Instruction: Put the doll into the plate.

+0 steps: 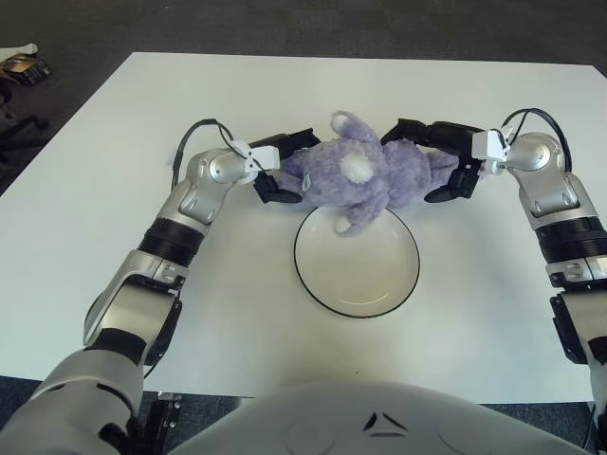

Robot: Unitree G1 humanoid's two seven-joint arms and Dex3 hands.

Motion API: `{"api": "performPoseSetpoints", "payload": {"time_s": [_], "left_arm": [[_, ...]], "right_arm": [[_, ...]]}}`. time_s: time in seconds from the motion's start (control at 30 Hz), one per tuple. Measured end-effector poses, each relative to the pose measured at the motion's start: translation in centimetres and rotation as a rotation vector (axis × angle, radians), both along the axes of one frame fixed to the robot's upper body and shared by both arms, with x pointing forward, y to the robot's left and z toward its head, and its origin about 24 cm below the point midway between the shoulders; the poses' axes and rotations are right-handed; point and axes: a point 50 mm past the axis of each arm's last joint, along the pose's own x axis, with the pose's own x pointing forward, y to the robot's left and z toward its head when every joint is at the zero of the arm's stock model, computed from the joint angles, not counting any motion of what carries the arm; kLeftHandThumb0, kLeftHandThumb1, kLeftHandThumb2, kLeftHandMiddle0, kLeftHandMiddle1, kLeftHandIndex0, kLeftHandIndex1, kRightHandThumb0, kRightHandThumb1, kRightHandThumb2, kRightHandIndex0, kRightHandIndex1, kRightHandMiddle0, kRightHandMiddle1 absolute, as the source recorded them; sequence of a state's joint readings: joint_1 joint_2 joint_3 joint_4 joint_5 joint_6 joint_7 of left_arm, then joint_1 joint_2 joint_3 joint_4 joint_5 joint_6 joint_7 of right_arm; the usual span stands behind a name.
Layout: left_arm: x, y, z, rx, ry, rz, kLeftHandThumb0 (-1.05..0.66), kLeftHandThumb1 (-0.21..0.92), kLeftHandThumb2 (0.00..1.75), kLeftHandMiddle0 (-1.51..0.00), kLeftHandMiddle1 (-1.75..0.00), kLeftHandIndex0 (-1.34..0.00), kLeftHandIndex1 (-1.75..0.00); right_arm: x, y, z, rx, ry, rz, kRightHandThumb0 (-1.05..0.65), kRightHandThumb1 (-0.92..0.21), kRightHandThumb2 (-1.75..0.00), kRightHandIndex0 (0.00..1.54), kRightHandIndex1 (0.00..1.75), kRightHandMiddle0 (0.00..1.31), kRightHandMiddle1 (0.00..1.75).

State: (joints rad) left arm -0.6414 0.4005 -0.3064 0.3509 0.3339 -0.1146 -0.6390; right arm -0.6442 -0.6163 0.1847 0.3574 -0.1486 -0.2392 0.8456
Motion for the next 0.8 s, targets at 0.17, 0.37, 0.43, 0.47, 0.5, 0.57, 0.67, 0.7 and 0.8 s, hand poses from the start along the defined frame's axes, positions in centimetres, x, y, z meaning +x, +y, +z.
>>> {"api": "performPoseSetpoints", "payload": {"time_s": [0.17,0.37,0.43,0.47,0.5,0.57,0.67,0.7,0.8], "left_arm": [[0.03,-0.05,-0.21,0.008,0.014,-0.014,-0.7,0.29,0.97,0.0,-0.7,0.0,-0.78],[0.06,-0.05,-0.27,0.021,0.017,-0.025,-0.7,0.3,0.98,0.0,-0.72,0.0,-0.79],[0.08,-0.07,-0.23,0.026,0.015,-0.028,-0.71,0.31,0.98,0.0,-0.72,0.0,-0.8],[0.09,-0.07,-0.21,0.03,0.013,-0.03,-0.72,0.32,0.98,0.0,-0.73,0.0,-0.81],[0.09,-0.09,-0.2,0.038,0.009,-0.035,-0.72,0.33,0.97,0.0,-0.74,0.0,-0.81],[0.09,-0.12,-0.2,0.054,0.001,-0.043,-0.73,0.34,0.96,0.0,-0.76,0.0,-0.82],[0.03,-0.18,-0.26,0.091,-0.015,-0.063,-0.75,0.35,0.95,0.0,-0.81,0.0,-0.83],[0.01,-0.16,-0.29,0.104,-0.021,-0.07,-0.76,0.36,0.94,0.0,-0.82,0.0,-0.84],[-0.02,-0.16,-0.26,0.133,-0.039,-0.086,-0.77,0.36,0.93,0.0,-0.86,0.0,-0.86]], "right_arm": [[0.17,-0.06,-0.41,0.011,0.011,-0.009,-0.56,-0.07,-1.14,0.0,0.48,0.0,0.89],[0.39,0.08,-0.69,0.003,0.03,-0.01,-0.51,-0.07,-1.15,0.0,0.44,0.0,0.9],[0.5,0.13,-0.69,-0.003,0.033,-0.012,-0.52,-0.07,-1.15,0.0,0.42,0.0,0.9],[0.55,0.18,-0.67,-0.009,0.033,-0.012,-0.53,-0.08,-1.15,0.0,0.41,0.0,0.9],[0.61,0.24,-0.66,-0.018,0.032,-0.011,-0.53,-0.08,-1.15,0.0,0.4,0.0,0.9],[0.7,0.35,-0.64,-0.033,0.028,-0.011,-0.54,-0.09,-1.15,0.0,0.39,0.0,0.89],[0.81,0.47,-0.65,-0.054,0.015,-0.011,-0.57,-0.12,-1.12,0.0,0.37,0.0,0.89],[0.86,0.51,-0.71,-0.064,0.011,-0.012,-0.58,-0.12,-1.12,0.0,0.36,0.0,0.89],[1.01,0.54,-0.89,-0.083,0.006,-0.016,-0.58,-0.13,-1.11,0.0,0.37,0.0,0.91]]}}
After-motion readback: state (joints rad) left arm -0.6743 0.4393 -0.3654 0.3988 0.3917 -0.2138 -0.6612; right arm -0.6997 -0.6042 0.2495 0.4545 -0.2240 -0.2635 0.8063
